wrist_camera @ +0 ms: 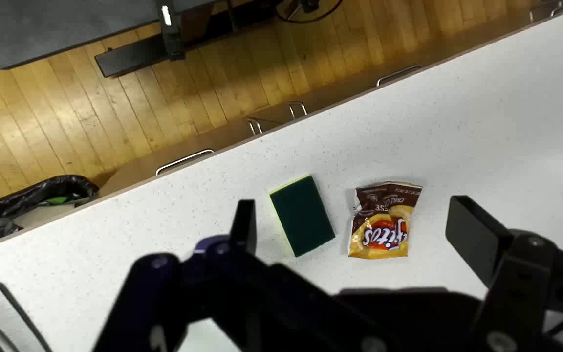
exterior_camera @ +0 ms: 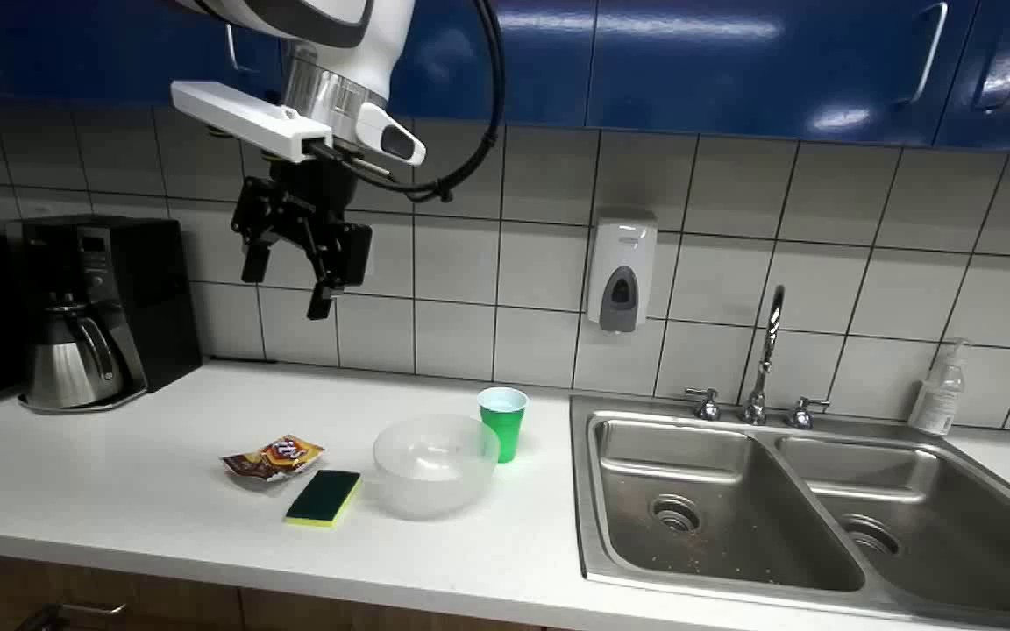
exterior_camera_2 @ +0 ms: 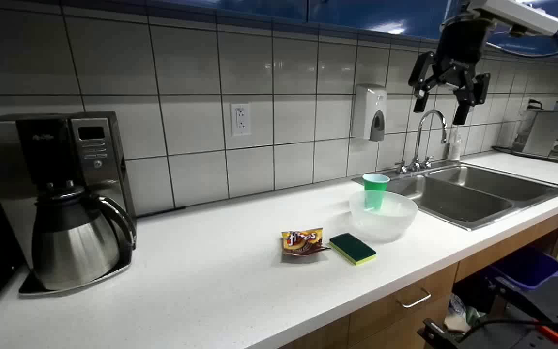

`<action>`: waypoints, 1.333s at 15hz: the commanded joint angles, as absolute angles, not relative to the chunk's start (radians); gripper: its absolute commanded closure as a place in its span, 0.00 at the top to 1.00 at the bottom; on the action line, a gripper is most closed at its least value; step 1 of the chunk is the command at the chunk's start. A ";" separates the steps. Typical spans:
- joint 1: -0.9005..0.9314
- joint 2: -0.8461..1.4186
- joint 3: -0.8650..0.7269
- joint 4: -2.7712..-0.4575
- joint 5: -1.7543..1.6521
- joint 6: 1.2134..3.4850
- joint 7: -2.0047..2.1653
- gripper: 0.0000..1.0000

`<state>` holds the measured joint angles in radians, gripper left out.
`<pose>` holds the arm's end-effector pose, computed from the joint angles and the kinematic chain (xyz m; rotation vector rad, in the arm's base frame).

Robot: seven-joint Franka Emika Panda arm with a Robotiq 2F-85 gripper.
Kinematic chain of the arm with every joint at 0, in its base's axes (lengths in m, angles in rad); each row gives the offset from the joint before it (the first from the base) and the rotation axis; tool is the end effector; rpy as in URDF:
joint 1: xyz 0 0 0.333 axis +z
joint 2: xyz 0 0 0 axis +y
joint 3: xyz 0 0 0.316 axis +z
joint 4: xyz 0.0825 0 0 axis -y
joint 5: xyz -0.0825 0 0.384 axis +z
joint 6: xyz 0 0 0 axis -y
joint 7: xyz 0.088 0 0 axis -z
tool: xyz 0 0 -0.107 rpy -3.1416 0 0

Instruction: Put the yellow packet in the bowl

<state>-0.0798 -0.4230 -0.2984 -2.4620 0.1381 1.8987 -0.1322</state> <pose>0.3743 -0.1400 0.4316 -2.8342 0.3800 0.1380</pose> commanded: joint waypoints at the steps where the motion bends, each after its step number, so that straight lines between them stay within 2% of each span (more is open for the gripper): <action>1: -0.113 -0.418 -0.269 -2.460 0.151 1.896 -0.144 1.00; 6: -0.112 -0.424 -0.263 -2.474 0.151 1.912 -0.138 1.00; 13: -0.078 -0.477 -0.190 -2.629 0.159 2.172 -0.147 1.00; 20: 0.000 -0.421 -0.150 -2.720 0.201 2.378 -0.165 1.00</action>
